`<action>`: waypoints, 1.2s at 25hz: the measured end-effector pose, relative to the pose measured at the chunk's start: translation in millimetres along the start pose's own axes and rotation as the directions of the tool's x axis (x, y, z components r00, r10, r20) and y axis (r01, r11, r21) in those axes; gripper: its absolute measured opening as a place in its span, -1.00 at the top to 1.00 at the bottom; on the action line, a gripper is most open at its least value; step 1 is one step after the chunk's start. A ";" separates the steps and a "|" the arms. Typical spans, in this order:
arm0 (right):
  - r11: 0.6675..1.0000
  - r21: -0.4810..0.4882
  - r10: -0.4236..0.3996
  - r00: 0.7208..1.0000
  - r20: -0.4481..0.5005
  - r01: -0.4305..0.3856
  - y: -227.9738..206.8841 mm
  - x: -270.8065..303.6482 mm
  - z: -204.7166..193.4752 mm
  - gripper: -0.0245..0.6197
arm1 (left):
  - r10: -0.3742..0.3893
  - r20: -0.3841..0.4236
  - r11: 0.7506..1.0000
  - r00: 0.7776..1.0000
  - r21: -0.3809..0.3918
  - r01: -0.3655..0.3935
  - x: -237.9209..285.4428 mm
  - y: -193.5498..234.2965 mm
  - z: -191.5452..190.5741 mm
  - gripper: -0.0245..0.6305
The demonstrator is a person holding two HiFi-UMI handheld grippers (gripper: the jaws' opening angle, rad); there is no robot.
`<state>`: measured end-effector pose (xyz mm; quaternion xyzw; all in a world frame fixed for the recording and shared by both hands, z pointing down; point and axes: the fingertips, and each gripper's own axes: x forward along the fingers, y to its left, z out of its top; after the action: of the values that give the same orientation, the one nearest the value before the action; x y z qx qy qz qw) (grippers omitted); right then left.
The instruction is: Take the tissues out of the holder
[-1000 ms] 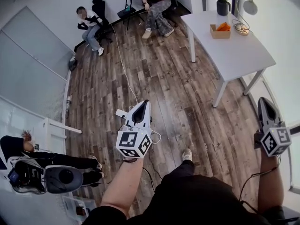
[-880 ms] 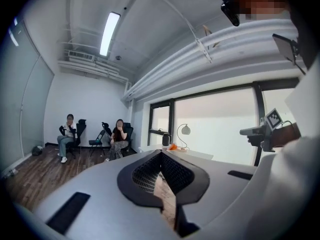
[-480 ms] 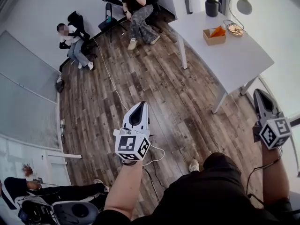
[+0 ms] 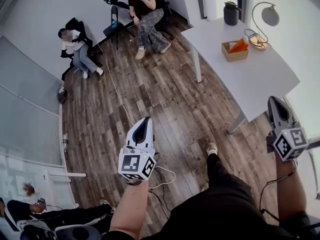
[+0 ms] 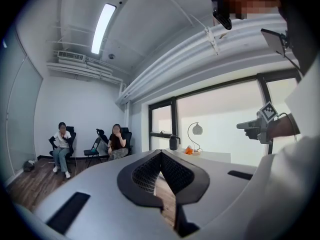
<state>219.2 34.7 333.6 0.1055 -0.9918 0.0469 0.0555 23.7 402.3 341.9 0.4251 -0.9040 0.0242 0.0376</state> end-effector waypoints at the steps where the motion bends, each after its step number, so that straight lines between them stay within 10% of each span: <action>1: 1.000 0.000 -0.002 1.000 0.004 0.002 -6.2 16.2 0.9 0.91 | 0.005 -0.003 1.000 1.000 0.002 -0.005 11.6 6.8 1.6 0.91; 19: 0.999 0.034 -0.001 1.000 -0.004 0.001 -125.0 241.5 24.1 0.91 | 0.075 0.017 0.997 0.997 0.009 -0.075 250.6 75.9 57.6 0.91; 30: 0.989 0.042 -0.145 0.989 0.023 0.144 -168.5 308.3 28.7 0.91 | -0.061 0.042 0.996 0.997 0.069 0.058 377.8 90.8 76.3 0.91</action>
<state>-47.0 -195.3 355.9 0.1787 -0.9810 0.0614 0.0438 -290.1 164.6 298.2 0.4534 -0.8902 0.0442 0.0039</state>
